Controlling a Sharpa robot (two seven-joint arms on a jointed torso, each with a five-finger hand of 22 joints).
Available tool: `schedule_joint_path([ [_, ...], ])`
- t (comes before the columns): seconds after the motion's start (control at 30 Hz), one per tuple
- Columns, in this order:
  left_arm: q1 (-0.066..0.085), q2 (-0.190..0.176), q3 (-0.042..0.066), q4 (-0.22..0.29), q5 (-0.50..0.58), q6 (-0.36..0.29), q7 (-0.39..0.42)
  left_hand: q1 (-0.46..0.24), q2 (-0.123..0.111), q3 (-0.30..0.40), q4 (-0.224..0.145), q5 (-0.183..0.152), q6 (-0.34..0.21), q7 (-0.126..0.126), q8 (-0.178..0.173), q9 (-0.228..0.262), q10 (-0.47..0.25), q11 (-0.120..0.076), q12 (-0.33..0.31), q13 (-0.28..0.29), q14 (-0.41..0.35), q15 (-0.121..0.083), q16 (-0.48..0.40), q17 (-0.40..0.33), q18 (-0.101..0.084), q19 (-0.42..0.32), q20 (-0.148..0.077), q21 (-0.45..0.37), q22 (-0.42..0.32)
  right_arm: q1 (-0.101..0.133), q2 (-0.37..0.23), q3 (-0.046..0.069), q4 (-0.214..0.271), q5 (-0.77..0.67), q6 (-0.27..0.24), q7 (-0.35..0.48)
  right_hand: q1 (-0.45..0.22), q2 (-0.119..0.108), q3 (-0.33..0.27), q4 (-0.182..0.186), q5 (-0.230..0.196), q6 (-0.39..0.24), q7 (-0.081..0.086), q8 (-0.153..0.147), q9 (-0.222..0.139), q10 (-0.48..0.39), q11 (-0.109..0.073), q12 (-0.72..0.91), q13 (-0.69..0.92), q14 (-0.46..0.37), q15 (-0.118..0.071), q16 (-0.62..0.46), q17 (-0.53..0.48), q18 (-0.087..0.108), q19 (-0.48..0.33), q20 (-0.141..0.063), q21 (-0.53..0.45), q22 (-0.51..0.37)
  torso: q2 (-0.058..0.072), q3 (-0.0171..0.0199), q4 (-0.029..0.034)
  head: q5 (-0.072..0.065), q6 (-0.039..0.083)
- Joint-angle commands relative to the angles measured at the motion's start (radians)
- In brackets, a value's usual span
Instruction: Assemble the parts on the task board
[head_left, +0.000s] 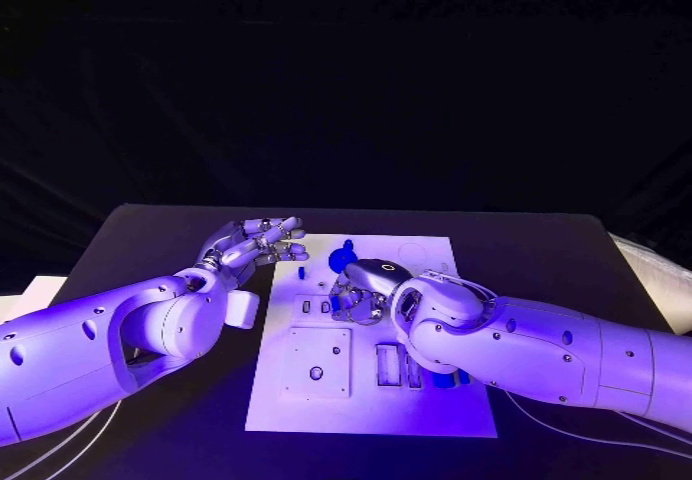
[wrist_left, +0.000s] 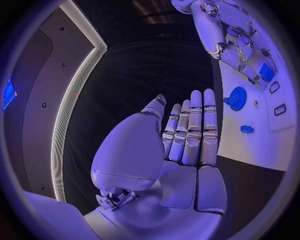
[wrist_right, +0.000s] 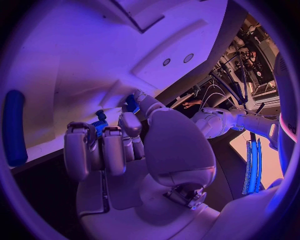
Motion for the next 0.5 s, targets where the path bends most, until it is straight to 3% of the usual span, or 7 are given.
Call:
schedule_joint_path([
  [0.03,0.000,0.001,0.000,0.002,0.002,0.024,0.003,0.011,-0.001,0.002,-0.006,-0.006,0.007,0.003,-0.006,0.000,0.007,-0.001,-0.004,-0.001,0.003,0.004,-0.004,0.002,0.010,0.004,0.000,0.004,0.001,-0.004,0.000,-0.004,-0.003,0.000,0.011,-0.010,-0.009,-0.007,-0.009,0.002,0.004,-0.008,-0.001,-0.004,-0.001,-0.005,0.005,-0.007,-0.003,0.073,0.006,-0.006,0.110,0.005,-0.002,0.005,-0.006,0.044,0.000,-0.0002,0.0000,0.000,0.000],
  [0.3,0.000,0.001,0.000,0.003,0.002,0.024,0.001,0.011,-0.001,0.002,-0.006,-0.006,0.007,0.003,-0.006,0.000,0.007,-0.001,-0.004,-0.001,0.003,0.004,-0.004,0.002,0.010,0.004,0.000,0.004,0.001,-0.004,-0.001,-0.004,-0.002,0.000,0.000,-0.007,-0.025,-0.024,-0.049,0.017,0.009,-0.022,-0.001,-0.011,-0.004,-0.025,0.007,-0.032,-0.025,0.071,0.007,-0.010,0.105,0.007,-0.008,0.008,-0.012,0.035,0.000,-0.0003,0.0000,0.001,0.000],
  [0.5,0.000,0.001,0.000,0.002,0.002,0.026,0.000,0.011,-0.001,0.002,-0.006,-0.006,0.007,0.003,-0.006,0.000,0.007,-0.001,-0.004,-0.001,0.003,0.004,-0.004,0.002,0.010,0.004,0.000,0.004,0.001,-0.004,-0.005,-0.004,0.006,-0.003,-0.104,0.025,-0.022,-0.029,-0.072,0.024,0.004,-0.042,0.003,-0.020,-0.008,-0.033,0.010,-0.039,-0.033,0.071,0.009,-0.011,0.105,0.007,-0.008,0.009,-0.013,0.034,0.000,0.0004,-0.0006,0.002,0.001],
])
